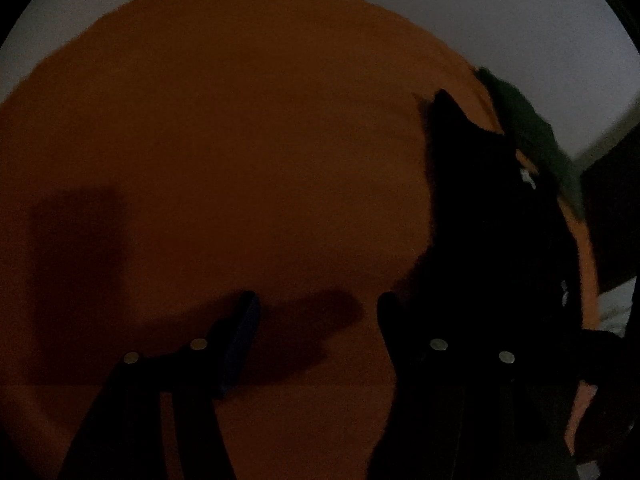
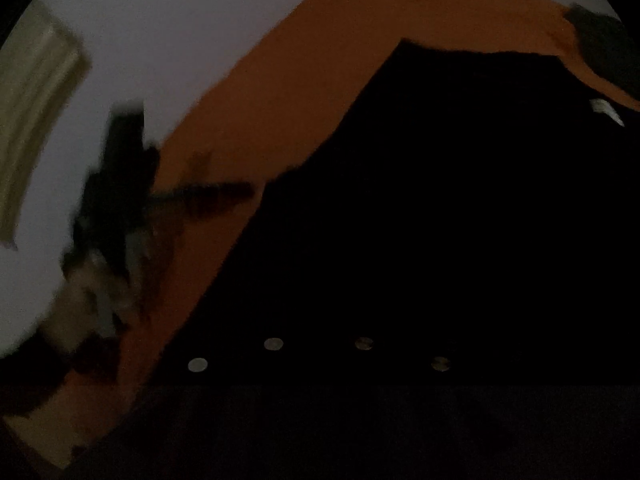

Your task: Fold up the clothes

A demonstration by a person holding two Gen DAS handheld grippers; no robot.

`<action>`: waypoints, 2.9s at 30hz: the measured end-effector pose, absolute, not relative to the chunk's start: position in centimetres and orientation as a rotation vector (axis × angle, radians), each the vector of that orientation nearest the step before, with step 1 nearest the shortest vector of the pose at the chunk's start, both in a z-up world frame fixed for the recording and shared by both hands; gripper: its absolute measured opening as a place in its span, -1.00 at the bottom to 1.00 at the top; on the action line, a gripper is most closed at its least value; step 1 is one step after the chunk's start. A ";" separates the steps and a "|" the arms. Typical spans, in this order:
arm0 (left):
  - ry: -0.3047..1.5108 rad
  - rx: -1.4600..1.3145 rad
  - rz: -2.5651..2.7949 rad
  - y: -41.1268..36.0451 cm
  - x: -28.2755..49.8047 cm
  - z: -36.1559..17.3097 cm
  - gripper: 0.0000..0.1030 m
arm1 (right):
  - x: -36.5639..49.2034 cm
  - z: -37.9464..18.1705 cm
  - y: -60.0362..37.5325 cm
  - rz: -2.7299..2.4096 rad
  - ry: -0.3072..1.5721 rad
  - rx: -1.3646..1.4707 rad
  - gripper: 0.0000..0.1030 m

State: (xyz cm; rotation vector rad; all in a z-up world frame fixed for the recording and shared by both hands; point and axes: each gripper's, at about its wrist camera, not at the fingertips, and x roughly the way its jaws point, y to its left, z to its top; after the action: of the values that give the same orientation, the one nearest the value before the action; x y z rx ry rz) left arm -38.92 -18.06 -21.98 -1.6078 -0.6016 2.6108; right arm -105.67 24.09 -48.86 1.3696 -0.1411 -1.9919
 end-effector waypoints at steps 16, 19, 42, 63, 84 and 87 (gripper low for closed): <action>-0.146 -1.666 2.620 -9.4 -42.9 -22.4 0.25 | -106.5 -52.5 20.6 -1.978 -0.166 1.513 -0.71; -0.161 -1.639 2.647 -9.8 -42.8 -22.1 0.25 | -104.1 -50.2 24.8 -2.028 -0.149 1.504 -0.71; -0.633 -1.725 2.470 -6.7 -59.5 -21.5 0.26 | -106.2 -48.4 62.5 -2.442 -0.707 1.447 -0.39; -0.856 -1.656 2.580 -11.3 -60.9 -20.8 0.29 | -111.7 -53.1 71.0 -2.509 -0.933 1.363 -0.40; -0.417 -1.690 2.765 -2.1 -61.8 -22.0 -0.76 | -115.3 -52.3 70.7 -2.649 -0.893 1.419 -0.94; -0.429 -1.715 2.830 -1.4 -62.9 -22.3 -0.89 | -115.6 -52.2 70.6 -2.683 -0.877 1.438 -0.94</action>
State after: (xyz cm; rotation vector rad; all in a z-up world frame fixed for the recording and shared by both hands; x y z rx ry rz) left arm -62.92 -1.42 -22.25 -1.7147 -0.4295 2.8305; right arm -115.57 70.62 -52.22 1.4384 -0.8766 -2.6831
